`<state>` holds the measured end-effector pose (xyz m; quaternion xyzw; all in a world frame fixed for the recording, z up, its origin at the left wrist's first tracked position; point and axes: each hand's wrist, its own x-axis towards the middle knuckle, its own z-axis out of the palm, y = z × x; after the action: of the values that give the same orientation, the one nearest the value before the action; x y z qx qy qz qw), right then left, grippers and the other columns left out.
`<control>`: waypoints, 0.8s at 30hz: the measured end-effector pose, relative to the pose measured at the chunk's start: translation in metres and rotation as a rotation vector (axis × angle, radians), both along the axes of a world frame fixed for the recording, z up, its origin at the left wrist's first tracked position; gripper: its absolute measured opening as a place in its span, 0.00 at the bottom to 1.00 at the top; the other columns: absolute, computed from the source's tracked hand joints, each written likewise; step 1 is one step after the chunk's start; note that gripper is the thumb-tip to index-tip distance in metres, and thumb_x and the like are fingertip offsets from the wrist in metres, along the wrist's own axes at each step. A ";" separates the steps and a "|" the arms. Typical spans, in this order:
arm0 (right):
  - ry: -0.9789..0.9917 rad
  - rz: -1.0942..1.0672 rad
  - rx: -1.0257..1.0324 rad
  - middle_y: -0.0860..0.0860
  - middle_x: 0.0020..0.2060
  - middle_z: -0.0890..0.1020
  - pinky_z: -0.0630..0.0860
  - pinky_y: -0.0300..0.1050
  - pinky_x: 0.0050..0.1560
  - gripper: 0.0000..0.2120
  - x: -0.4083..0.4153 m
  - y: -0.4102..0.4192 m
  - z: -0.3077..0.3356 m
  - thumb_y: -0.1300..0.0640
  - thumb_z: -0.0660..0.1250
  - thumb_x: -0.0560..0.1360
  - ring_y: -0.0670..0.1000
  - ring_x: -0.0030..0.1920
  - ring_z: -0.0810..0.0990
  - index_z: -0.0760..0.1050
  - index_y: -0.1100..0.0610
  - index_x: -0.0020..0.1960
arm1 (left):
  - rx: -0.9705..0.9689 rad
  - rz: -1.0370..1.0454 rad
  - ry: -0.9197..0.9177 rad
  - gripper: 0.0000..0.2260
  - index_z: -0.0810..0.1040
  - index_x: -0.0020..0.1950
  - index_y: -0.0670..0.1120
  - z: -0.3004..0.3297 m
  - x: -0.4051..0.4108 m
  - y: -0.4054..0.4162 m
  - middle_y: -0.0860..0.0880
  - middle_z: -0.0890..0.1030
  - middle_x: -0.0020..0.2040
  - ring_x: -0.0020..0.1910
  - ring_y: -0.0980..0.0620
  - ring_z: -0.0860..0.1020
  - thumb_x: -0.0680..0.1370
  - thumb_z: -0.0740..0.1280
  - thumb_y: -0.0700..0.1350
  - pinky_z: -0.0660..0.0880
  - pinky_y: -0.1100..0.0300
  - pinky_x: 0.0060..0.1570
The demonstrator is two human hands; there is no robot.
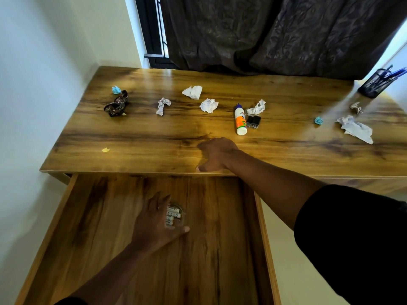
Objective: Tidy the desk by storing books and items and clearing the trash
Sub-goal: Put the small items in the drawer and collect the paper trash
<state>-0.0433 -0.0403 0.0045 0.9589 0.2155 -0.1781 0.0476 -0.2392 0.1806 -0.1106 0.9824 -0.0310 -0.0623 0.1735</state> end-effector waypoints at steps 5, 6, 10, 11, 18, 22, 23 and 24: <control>-0.135 -0.194 0.189 0.52 0.57 0.82 0.74 0.47 0.43 0.20 0.011 -0.014 0.010 0.37 0.64 0.76 0.57 0.57 0.80 0.78 0.49 0.61 | -0.010 -0.137 -0.453 0.26 0.78 0.65 0.49 0.050 0.050 -0.010 0.50 0.74 0.65 0.62 0.48 0.73 0.76 0.66 0.66 0.73 0.53 0.54; -0.180 -0.243 0.221 0.52 0.55 0.82 0.72 0.46 0.41 0.17 0.013 -0.019 0.010 0.40 0.65 0.77 0.57 0.56 0.80 0.79 0.50 0.58 | -0.004 -0.138 -0.500 0.23 0.78 0.65 0.49 0.060 0.063 -0.013 0.50 0.75 0.65 0.62 0.47 0.72 0.77 0.67 0.64 0.71 0.52 0.56; -0.335 -0.511 0.392 0.55 0.58 0.78 0.74 0.47 0.45 0.16 0.021 -0.040 0.009 0.46 0.70 0.74 0.58 0.58 0.78 0.79 0.52 0.59 | 0.095 -0.057 -0.418 0.27 0.74 0.68 0.53 0.082 0.111 -0.015 0.48 0.71 0.70 0.69 0.43 0.67 0.75 0.64 0.67 0.68 0.45 0.63; -0.358 -0.582 0.426 0.56 0.60 0.77 0.75 0.48 0.48 0.18 0.024 -0.045 0.008 0.48 0.71 0.73 0.59 0.60 0.76 0.78 0.53 0.60 | 0.117 -0.041 -0.354 0.30 0.72 0.70 0.53 0.084 0.122 -0.013 0.46 0.70 0.72 0.71 0.41 0.66 0.74 0.63 0.68 0.68 0.43 0.64; -0.353 -0.868 0.526 0.57 0.62 0.76 0.77 0.54 0.58 0.29 0.066 -0.065 -0.006 0.46 0.74 0.73 0.60 0.63 0.75 0.70 0.53 0.70 | 0.250 -0.069 0.008 0.43 0.61 0.76 0.57 0.096 0.167 -0.008 0.45 0.62 0.79 0.76 0.38 0.62 0.67 0.65 0.76 0.65 0.37 0.68; -0.366 -0.914 0.535 0.56 0.60 0.79 0.79 0.53 0.57 0.27 0.077 -0.064 -0.013 0.49 0.75 0.73 0.58 0.61 0.78 0.70 0.53 0.68 | 0.258 -0.056 0.114 0.49 0.60 0.79 0.56 0.104 0.179 -0.013 0.44 0.61 0.80 0.77 0.38 0.61 0.64 0.69 0.77 0.64 0.37 0.70; -0.365 -0.933 0.533 0.56 0.60 0.79 0.79 0.53 0.56 0.26 0.078 -0.064 -0.015 0.50 0.75 0.73 0.58 0.61 0.79 0.70 0.53 0.67 | 0.257 -0.056 0.119 0.50 0.61 0.79 0.56 0.104 0.179 -0.013 0.44 0.61 0.80 0.77 0.38 0.62 0.63 0.69 0.77 0.65 0.38 0.70; -0.360 -0.954 0.531 0.56 0.60 0.79 0.79 0.52 0.56 0.26 0.079 -0.064 -0.016 0.51 0.75 0.73 0.58 0.60 0.79 0.70 0.53 0.67 | 0.254 -0.054 0.120 0.51 0.62 0.79 0.56 0.103 0.180 -0.013 0.45 0.63 0.80 0.77 0.39 0.62 0.61 0.69 0.78 0.65 0.38 0.71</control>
<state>0.0360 -0.1038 -0.0110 0.9443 -0.2153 0.0463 -0.2445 -0.0595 0.1680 -0.0076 0.9898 -0.0388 -0.1289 0.0474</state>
